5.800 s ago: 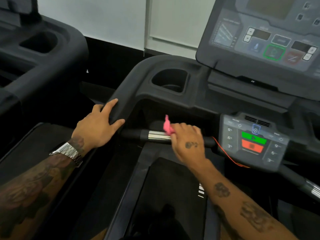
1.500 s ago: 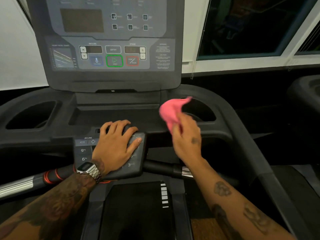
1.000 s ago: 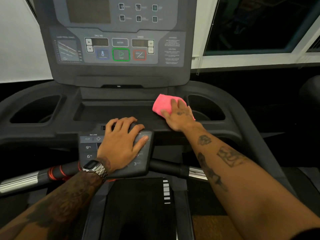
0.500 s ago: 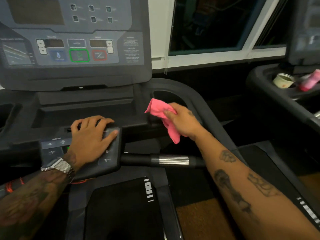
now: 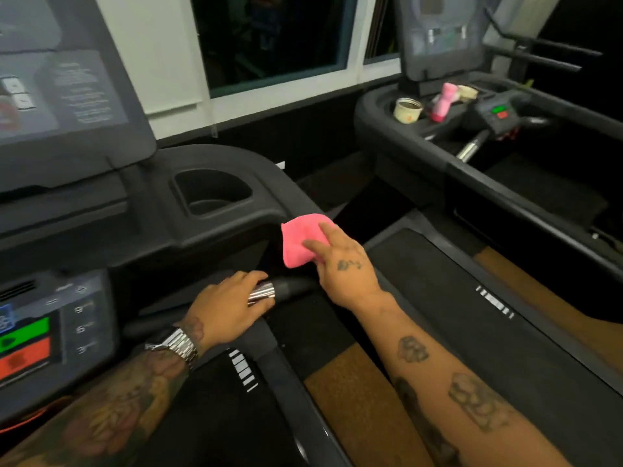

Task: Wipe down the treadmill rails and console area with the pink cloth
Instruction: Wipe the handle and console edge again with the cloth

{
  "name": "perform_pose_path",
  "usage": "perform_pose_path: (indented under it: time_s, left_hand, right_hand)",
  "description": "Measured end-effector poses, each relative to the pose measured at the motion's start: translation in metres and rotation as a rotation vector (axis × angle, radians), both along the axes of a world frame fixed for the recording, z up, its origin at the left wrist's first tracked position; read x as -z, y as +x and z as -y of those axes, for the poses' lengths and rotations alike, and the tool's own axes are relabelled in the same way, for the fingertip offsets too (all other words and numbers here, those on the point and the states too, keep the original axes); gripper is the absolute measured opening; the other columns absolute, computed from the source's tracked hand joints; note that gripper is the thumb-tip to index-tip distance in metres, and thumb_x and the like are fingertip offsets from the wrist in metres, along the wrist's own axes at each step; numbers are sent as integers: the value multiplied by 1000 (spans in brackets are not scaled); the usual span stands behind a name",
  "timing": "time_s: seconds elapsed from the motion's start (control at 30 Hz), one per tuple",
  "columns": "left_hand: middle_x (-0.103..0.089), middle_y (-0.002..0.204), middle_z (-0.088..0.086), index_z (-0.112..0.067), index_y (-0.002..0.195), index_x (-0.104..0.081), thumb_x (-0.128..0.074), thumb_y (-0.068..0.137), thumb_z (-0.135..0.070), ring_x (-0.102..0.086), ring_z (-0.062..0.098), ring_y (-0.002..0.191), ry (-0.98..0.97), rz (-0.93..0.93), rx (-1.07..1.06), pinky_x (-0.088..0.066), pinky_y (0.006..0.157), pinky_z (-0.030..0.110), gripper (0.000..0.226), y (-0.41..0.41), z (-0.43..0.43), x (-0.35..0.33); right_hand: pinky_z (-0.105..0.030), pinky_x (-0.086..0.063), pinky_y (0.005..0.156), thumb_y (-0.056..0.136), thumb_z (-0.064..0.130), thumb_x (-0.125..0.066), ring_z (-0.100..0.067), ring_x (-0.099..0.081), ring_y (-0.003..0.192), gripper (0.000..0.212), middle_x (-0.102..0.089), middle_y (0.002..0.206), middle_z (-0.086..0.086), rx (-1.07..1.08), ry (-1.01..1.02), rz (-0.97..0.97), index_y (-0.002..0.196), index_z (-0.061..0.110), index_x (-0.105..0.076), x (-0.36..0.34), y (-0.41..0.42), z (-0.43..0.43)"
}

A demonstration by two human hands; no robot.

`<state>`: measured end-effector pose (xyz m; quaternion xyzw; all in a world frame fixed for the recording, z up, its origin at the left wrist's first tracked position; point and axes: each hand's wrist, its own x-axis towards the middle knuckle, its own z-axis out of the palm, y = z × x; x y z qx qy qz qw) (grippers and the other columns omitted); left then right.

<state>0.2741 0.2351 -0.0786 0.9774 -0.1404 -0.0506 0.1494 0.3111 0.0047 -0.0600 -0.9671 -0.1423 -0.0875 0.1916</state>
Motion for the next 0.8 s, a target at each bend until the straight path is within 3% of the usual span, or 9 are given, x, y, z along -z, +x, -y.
perform_pose_path:
  time_s: [0.1, 0.33, 0.53, 0.7, 0.8]
  left_hand:
    - [-58, 120, -7, -38, 138, -32, -41, 92, -57, -58, 16, 105, 102, 98, 21, -45, 84, 34, 50, -5, -1, 8]
    - [-58, 114, -5, -34, 141, -31, -38, 93, -55, -59, 18, 97, 138, 173, 26, -46, 83, 37, 53, -9, -1, 10]
    - [-58, 117, -5, -33, 142, -32, -40, 94, -54, -58, 17, 100, 133, 171, 31, -45, 84, 36, 53, -9, 1, 7]
    - [-59, 114, -4, -32, 140, -35, -40, 94, -52, -59, 21, 99, 152, 175, 12, -43, 81, 38, 51, -9, 3, 9]
    - [-57, 116, -5, -33, 141, -31, -37, 95, -53, -57, 20, 101, 162, 161, 24, -43, 84, 38, 51, -9, 1, 9]
  right_hand:
    - [-50, -40, 105, 86, 14, -61, -33, -45, 133, 44, -41, 151, -13, 59, 16, -20, 129, 27, -62, 3, -37, 24]
    - [-52, -42, 103, 86, 18, -56, -38, -46, 132, 45, -47, 146, -17, 105, -70, 43, 129, 28, -63, 11, -85, 44]
    - [-52, -43, 100, 78, 11, -69, -40, -48, 128, 44, -51, 142, -16, 74, -73, 28, 118, 29, -70, 2, -32, 18]
    - [-42, -35, 108, 90, 25, -61, -29, -33, 140, 43, -34, 155, -3, 37, -126, -69, 131, 39, -60, -7, 30, -12]
    - [-47, -40, 106, 96, 34, -53, -27, -29, 143, 42, -30, 156, 3, 30, -144, -100, 137, 44, -50, -9, 59, -25]
